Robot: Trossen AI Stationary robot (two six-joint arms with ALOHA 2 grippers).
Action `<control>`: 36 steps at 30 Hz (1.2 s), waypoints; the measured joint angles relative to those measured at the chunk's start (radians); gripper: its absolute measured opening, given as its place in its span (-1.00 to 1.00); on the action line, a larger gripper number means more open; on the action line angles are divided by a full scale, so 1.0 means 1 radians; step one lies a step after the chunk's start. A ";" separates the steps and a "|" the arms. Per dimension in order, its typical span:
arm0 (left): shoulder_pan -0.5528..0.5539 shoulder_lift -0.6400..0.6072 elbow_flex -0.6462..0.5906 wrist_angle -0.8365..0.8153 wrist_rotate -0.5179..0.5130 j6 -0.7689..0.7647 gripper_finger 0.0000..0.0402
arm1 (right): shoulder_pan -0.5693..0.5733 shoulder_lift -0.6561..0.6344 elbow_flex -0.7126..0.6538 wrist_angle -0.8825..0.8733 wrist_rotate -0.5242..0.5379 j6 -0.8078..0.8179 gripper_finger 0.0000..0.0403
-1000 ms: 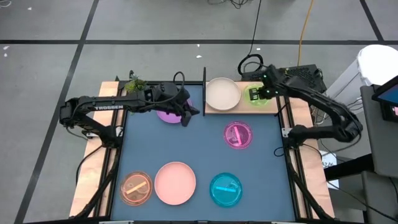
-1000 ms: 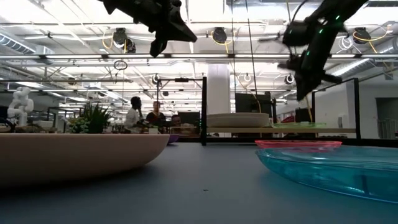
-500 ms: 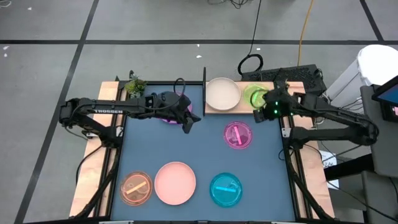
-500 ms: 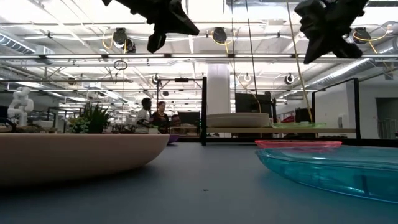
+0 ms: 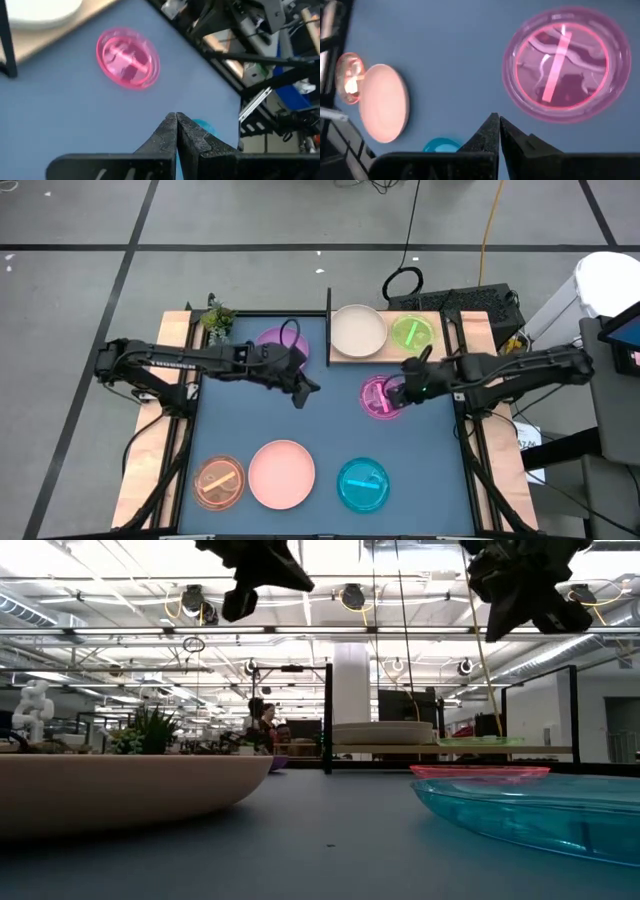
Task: Place and stack plates onto a shelf
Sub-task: Stack the pink plate on top of the green plate on the shelf
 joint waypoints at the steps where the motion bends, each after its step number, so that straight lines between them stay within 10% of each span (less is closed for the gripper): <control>1: -0.003 -0.007 0.000 -0.028 0.000 0.000 -0.98 | 0.012 0.015 0.000 0.007 0.018 0.033 -1.00; 18: 0.026 -0.069 0.000 -0.310 -0.005 0.169 -0.98 | 0.083 0.057 -0.004 -0.218 -0.016 0.345 -0.63; 36: 0.018 -0.068 0.000 -0.405 -0.001 0.112 -0.98 | 0.087 0.046 -0.403 0.224 0.065 0.476 -0.05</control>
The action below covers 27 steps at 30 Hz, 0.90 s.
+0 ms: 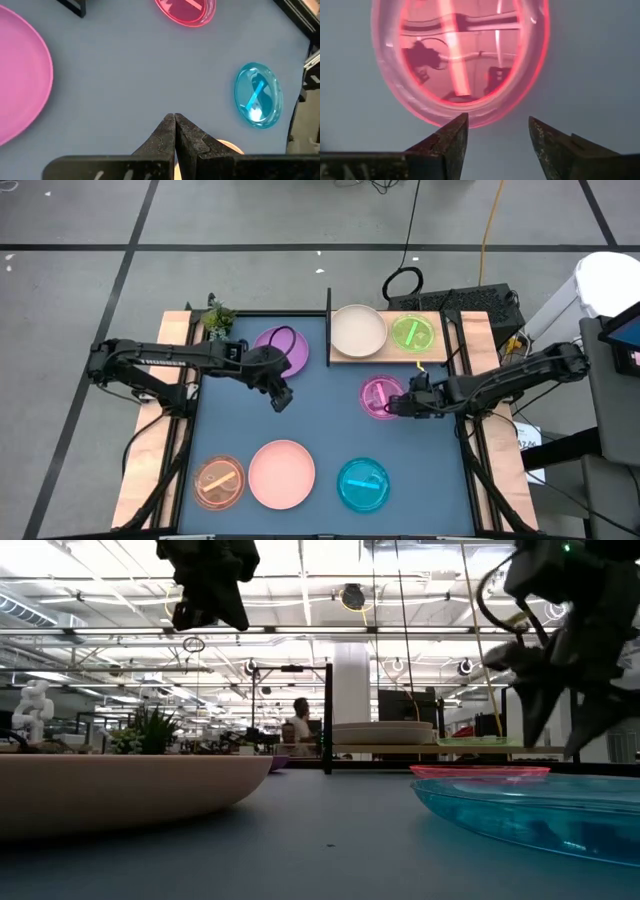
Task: Place and stack plates onto a shelf
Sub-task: Stack the pink plate on top of the green plate on the shelf
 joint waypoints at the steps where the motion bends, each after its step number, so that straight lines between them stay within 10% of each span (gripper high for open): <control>1: -0.002 0.000 0.000 0.000 0.003 -0.006 -0.98 | 0.000 0.000 -0.015 0.012 0.002 0.000 -0.05; 11: -0.018 0.000 0.000 0.000 0.006 -0.017 -0.98 | 0.000 -0.006 -0.230 0.390 0.075 0.076 -0.16; 27: -0.012 0.000 0.000 0.001 0.014 -0.023 -0.98 | 0.001 -0.013 -0.253 0.378 0.095 0.080 -0.71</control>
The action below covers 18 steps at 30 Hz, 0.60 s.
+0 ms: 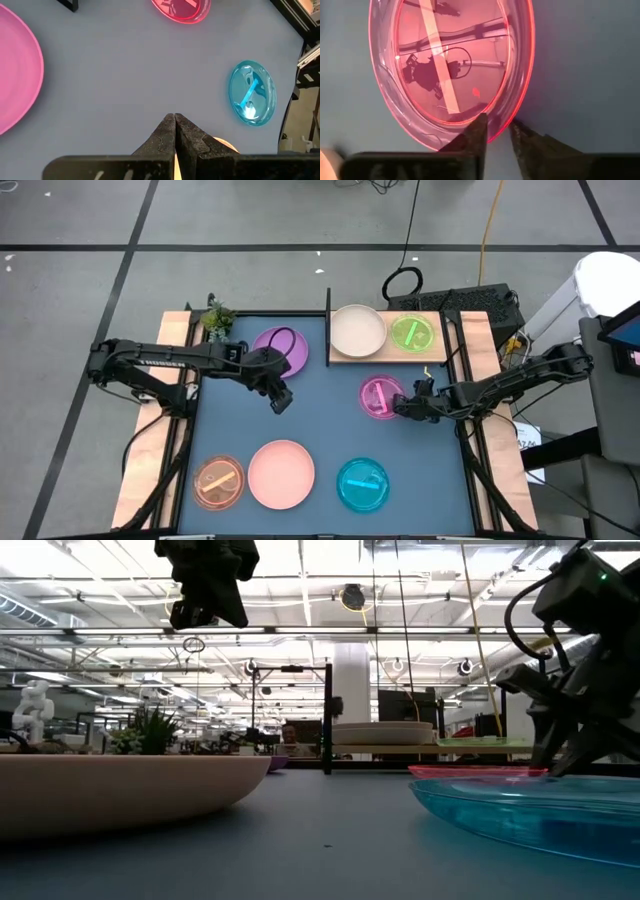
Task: Place and stack plates onto a shelf
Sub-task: Stack the pink plate on top of the green plate on the shelf
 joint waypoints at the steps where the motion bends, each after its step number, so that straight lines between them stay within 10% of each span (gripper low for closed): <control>1: 0.000 0.000 0.000 0.000 0.000 0.000 -0.98 | 0.000 0.000 0.000 -0.002 0.000 0.000 -0.78; 18: -0.008 0.000 0.000 0.009 -0.034 -0.026 -0.98 | 0.019 -0.074 0.096 0.039 -0.040 -0.096 -1.00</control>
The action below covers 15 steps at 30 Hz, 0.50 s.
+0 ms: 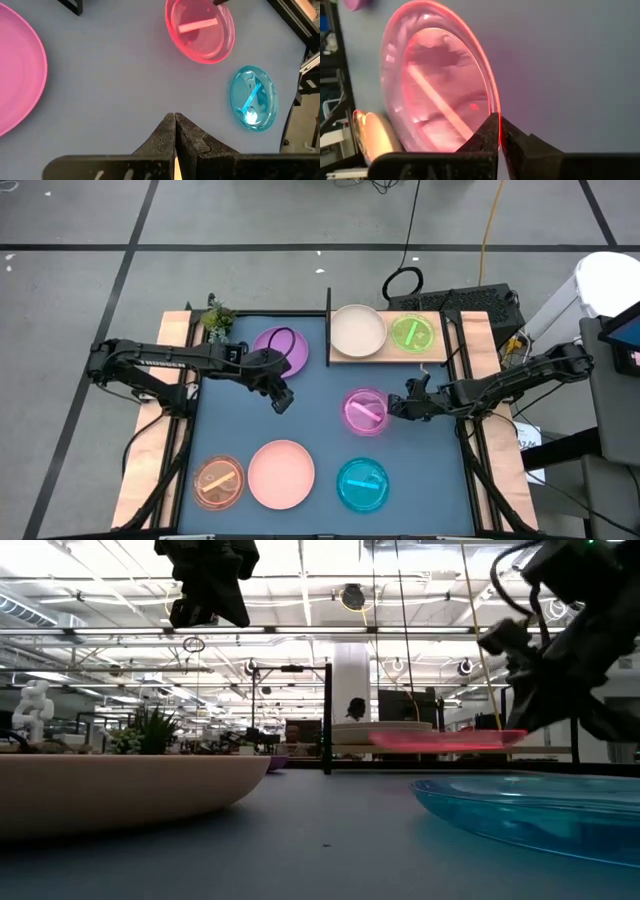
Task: Place and stack plates onto a shelf
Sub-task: Stack the pink plate on top of the green plate on the shelf
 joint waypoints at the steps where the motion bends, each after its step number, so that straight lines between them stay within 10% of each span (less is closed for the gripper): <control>1: 0.000 0.000 0.000 0.000 0.000 -0.003 -0.98 | 0.000 -0.001 0.015 -0.011 0.002 -0.010 -1.00; 15: 0.002 -0.033 -0.001 0.000 -0.001 -0.084 -0.98 | 0.001 -0.006 0.200 -0.037 0.054 -0.096 -1.00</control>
